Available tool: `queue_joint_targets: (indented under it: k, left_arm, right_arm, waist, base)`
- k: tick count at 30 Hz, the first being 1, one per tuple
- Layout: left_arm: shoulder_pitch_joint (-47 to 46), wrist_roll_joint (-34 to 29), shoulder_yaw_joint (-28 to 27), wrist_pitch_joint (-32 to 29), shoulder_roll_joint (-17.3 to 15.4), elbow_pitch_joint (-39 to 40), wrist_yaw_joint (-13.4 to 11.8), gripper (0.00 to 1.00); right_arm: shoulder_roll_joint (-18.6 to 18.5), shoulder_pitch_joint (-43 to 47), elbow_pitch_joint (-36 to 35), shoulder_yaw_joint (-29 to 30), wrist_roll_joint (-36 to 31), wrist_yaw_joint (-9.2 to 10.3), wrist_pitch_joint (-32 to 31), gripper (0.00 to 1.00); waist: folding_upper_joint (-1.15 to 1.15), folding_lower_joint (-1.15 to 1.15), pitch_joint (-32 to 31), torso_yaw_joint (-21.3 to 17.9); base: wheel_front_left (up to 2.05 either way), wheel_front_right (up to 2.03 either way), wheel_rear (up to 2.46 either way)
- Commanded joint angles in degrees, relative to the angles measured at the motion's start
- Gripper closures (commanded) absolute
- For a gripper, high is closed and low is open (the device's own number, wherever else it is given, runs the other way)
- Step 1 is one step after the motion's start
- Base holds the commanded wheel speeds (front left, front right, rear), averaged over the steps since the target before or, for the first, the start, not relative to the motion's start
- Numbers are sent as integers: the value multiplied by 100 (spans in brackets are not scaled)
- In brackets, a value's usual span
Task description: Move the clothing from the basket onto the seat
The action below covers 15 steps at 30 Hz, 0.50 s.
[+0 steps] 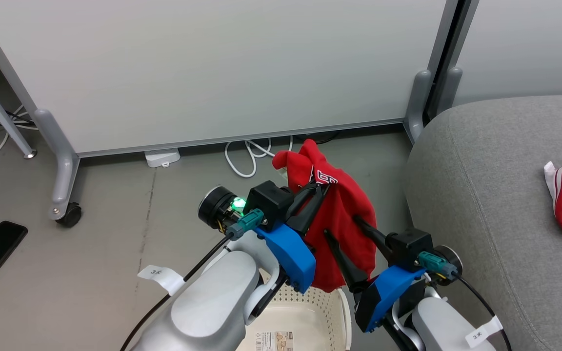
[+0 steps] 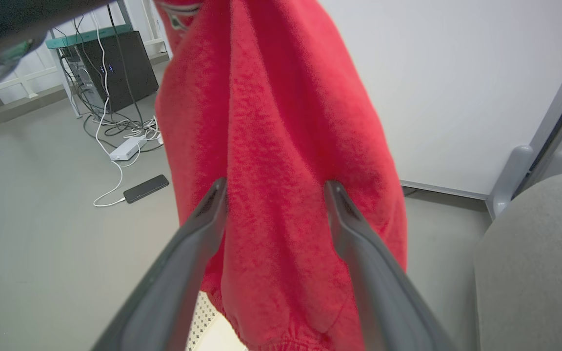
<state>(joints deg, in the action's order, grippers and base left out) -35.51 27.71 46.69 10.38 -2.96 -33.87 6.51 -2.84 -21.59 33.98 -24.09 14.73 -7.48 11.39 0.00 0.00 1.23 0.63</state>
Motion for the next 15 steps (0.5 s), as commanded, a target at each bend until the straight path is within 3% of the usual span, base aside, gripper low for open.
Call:
queue_joint_targets:
  k: [1,15]
  left_arm:
    - [-119,49,22,-9,0,38,-23,100]
    - [-165,201,239,-54,5,126,-41,100]
  right_arm:
    - [-7,-201,207,-9,7,-3,94,0]
    - [-7,-824,1481,31,79,-3,317,0]
  waist:
    - [0,0,5,15]
    - [0,0,36,153]
  base:
    - [0,0,0]
    - [0,0,0]
